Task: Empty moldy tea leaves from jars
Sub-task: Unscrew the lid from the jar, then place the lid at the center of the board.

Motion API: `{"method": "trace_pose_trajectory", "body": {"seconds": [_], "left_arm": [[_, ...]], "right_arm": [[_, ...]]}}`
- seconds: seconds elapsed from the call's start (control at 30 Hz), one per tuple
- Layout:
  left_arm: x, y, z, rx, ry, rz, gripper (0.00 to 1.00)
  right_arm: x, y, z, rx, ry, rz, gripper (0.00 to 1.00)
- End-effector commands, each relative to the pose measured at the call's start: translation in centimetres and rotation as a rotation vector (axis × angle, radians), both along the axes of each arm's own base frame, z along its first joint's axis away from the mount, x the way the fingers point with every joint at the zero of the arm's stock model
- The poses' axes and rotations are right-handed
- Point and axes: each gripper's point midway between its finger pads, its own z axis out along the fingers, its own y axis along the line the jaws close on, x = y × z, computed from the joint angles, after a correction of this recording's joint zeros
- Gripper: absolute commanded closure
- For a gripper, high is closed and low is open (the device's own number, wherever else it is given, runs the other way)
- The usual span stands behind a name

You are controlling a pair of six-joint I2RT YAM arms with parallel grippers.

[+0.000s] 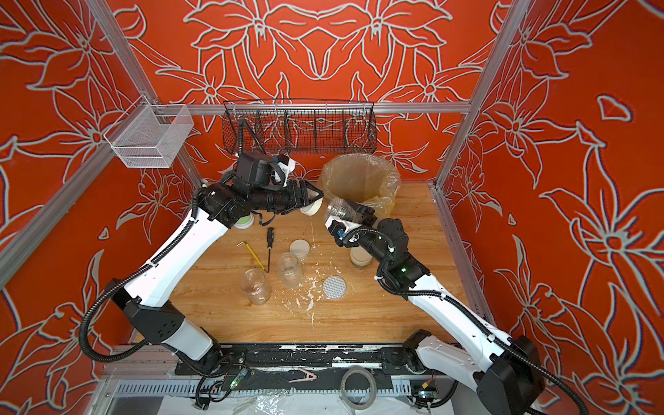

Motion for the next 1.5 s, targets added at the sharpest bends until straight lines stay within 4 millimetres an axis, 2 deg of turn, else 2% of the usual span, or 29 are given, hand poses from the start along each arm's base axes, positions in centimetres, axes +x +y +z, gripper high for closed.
{"method": "trace_pose_trajectory", "body": {"seconds": [0.0, 0.07, 0.17, 0.37, 0.53, 0.7, 0.83, 1.0, 1.2, 1.3, 1.33, 1.47], "left_arm": [[-1.1, 1.9, 1.5, 0.021, -0.061, 0.073, 0.70], [-2.1, 2.2, 0.4, 0.079, -0.102, 0.076, 0.73], [-4.6, 1.3, -1.7, 0.188, -0.187, 0.030, 0.75], [-9.6, -0.2, -7.5, 0.382, -0.216, -0.067, 0.73], [-12.4, -0.9, -14.4, 0.559, -0.168, -0.098, 0.73], [-14.6, -2.1, -20.9, 0.653, -0.071, -0.160, 0.73], [-15.2, -2.3, -25.5, 0.764, -0.006, -0.190, 0.73], [-15.1, -1.7, -30.2, 0.910, 0.070, -0.189, 0.73], [-15.2, -1.2, -34.2, 0.970, 0.112, -0.179, 0.73], [-15.5, -1.0, -35.6, 0.987, 0.139, -0.178, 0.72], [-15.6, -0.9, -36.0, 0.988, 0.146, -0.181, 0.70], [-15.9, -1.0, -36.7, 0.978, 0.167, -0.183, 0.48]], "right_arm": [[-0.7, -1.5, 4.7, 0.213, -0.012, -0.044, 0.78], [-1.0, -2.1, 5.3, 0.316, 0.065, -0.056, 0.78], [-1.1, -3.3, 5.4, 0.410, 0.183, -0.111, 0.78], [-1.0, -6.5, 5.6, 0.543, 0.356, -0.278, 0.78], [-1.0, -8.6, 5.2, 0.616, 0.477, -0.401, 0.77], [-1.1, -9.4, 4.8, 0.625, 0.538, -0.456, 0.75], [-1.1, -9.3, 4.7, 0.633, 0.553, -0.453, 0.75], [-1.0, -9.0, 4.4, 0.632, 0.572, -0.445, 0.75], [-1.0, -8.9, 4.2, 0.622, 0.582, -0.441, 0.75], [-1.1, -9.0, 4.3, 0.622, 0.578, -0.441, 0.75], [-1.1, -9.0, 4.3, 0.620, 0.578, -0.441, 0.75], [-1.1, -8.9, 4.4, 0.622, 0.576, -0.437, 0.75]]}}
